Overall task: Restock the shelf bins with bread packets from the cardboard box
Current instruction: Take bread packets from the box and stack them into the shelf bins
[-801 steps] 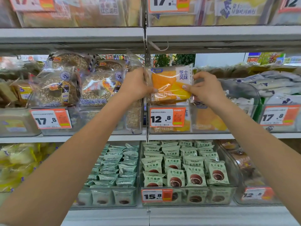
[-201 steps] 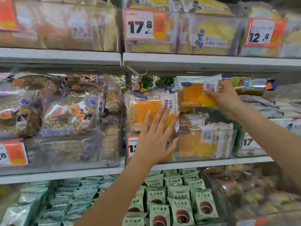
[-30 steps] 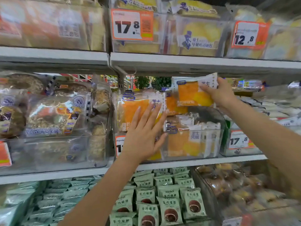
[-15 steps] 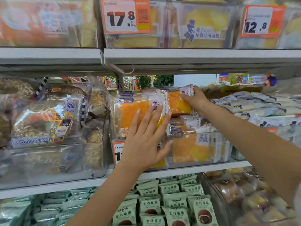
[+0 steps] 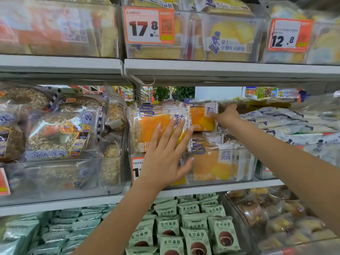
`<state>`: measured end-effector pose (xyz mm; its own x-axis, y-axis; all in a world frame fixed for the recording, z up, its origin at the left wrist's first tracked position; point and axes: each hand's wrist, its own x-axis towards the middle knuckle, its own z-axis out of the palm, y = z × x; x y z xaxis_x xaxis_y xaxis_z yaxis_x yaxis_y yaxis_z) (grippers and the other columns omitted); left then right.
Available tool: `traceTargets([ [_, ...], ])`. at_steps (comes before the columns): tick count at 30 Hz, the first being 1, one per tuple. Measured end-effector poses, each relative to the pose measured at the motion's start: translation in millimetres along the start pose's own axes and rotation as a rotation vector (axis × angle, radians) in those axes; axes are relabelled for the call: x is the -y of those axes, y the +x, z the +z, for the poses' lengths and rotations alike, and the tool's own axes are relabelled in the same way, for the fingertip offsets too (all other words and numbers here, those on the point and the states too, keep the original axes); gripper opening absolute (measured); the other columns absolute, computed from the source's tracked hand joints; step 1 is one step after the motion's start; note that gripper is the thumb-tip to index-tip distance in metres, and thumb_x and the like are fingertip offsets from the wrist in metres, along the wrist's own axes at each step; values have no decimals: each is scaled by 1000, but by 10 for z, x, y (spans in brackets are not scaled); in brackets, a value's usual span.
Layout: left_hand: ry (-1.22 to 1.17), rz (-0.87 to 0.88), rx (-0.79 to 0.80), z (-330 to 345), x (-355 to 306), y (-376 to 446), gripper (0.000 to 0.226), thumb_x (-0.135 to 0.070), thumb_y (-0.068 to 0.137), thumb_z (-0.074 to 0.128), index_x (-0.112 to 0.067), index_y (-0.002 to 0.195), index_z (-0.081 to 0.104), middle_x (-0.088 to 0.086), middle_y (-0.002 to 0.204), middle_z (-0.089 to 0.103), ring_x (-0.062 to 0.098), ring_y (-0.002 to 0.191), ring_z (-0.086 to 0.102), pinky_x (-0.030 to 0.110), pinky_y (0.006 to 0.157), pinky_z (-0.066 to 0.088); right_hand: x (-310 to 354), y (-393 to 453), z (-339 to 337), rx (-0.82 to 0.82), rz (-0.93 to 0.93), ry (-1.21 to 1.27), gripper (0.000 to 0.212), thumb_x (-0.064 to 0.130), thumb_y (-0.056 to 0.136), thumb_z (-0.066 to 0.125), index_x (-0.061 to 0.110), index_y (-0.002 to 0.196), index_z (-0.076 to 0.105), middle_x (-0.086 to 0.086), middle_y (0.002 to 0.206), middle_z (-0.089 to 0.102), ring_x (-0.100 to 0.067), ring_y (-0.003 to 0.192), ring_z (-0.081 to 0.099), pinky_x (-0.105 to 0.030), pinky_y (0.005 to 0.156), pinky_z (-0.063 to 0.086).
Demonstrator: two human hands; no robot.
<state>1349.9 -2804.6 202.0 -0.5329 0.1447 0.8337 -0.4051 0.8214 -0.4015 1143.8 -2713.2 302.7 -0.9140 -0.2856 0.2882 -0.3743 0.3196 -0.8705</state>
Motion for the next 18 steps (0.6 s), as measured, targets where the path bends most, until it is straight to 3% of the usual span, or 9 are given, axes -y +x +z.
traceTargets([
  [4, -41, 24, 52, -57, 10, 18, 63, -51, 95, 29, -16, 148, 33, 9, 155, 24, 28, 145, 18, 51, 117, 12, 36, -576, -163, -163, -202, 316, 27, 2, 94, 48, 6, 120, 44, -7, 112, 56, -19, 99, 55, -25, 78, 50],
  [7, -109, 85, 48, -180, -24, -87, 57, -42, 97, 28, -14, 146, 37, 10, 154, 28, 25, 144, 21, 49, 117, 8, -105, -1231, -256, -211, -455, 395, 18, -1, 93, 46, 13, 105, 47, 6, 94, 51, -8, 86, 51, -14, 74, 44],
  [11, -253, 228, -13, -338, -294, -671, 51, -33, 96, 34, -13, 143, 42, 13, 148, 39, 25, 138, 34, 49, 115, 18, -686, -2182, -205, -173, -716, 328, 20, -2, 91, 44, 17, 96, 47, 7, 88, 53, -5, 83, 52, -16, 75, 43],
  [15, -370, 280, 96, -400, -774, -1625, 41, -29, 97, 33, -8, 129, 47, 18, 127, 59, 30, 114, 50, 45, 98, 36, -1569, -3012, 124, 76, -642, 164, 18, -4, 88, 43, 9, 95, 53, -2, 88, 53, -9, 77, 50, -8, 69, 39],
  [18, -474, 246, 273, -423, -1123, -2426, 31, -25, 92, 41, -5, 115, 47, 22, 111, 64, 33, 98, 54, 42, 83, 42, -2275, -3498, 392, 312, -481, 19, 22, -4, 86, 43, 13, 97, 54, 5, 89, 52, -6, 79, 48, -19, 70, 40],
])
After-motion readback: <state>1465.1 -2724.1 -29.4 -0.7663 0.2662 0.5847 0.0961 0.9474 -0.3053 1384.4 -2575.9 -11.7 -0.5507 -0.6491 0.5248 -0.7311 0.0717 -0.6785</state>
